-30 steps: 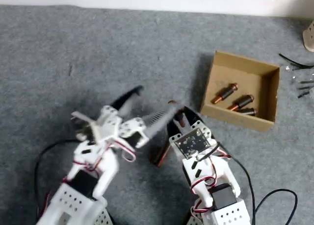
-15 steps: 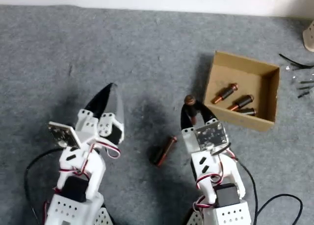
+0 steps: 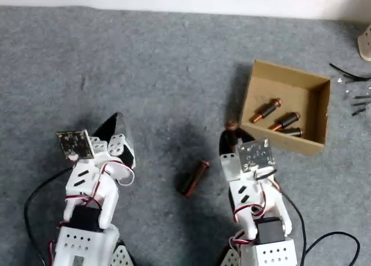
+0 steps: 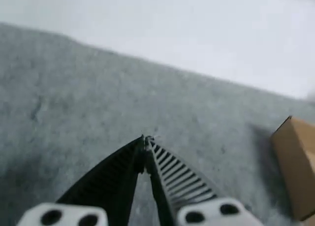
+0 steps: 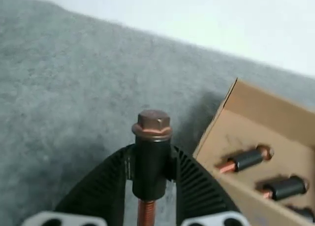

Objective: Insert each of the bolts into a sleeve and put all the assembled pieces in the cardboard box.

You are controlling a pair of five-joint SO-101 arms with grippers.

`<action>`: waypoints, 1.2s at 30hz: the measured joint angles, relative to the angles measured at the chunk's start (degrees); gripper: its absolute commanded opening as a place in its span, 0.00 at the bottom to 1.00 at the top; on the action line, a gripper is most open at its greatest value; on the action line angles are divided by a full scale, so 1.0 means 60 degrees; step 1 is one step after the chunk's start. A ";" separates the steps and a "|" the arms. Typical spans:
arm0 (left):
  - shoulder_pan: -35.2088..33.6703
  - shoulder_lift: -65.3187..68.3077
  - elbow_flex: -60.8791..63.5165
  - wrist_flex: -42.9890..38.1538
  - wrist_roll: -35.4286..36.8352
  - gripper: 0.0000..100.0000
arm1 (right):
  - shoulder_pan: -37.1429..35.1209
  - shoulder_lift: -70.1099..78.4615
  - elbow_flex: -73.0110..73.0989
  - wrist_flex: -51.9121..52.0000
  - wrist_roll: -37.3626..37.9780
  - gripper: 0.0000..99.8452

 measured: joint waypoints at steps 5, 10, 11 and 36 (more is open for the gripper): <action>0.1084 0.0322 0.0000 0.0864 -0.0015 0.03 | 0.0000 0.0000 0.0000 0.1260 0.0000 0.01; 0.1612 0.0337 0.0000 0.2125 -0.0029 0.03 | 0.0000 0.0000 0.0000 0.2842 0.0000 0.01; 0.1685 0.0337 0.0000 0.2359 -0.0015 0.03 | 0.0000 0.0000 0.0000 0.3121 0.0000 0.01; 0.1700 0.0337 0.0000 0.4220 -0.0015 0.03 | 0.0147 0.0000 0.0000 0.5744 0.0000 0.01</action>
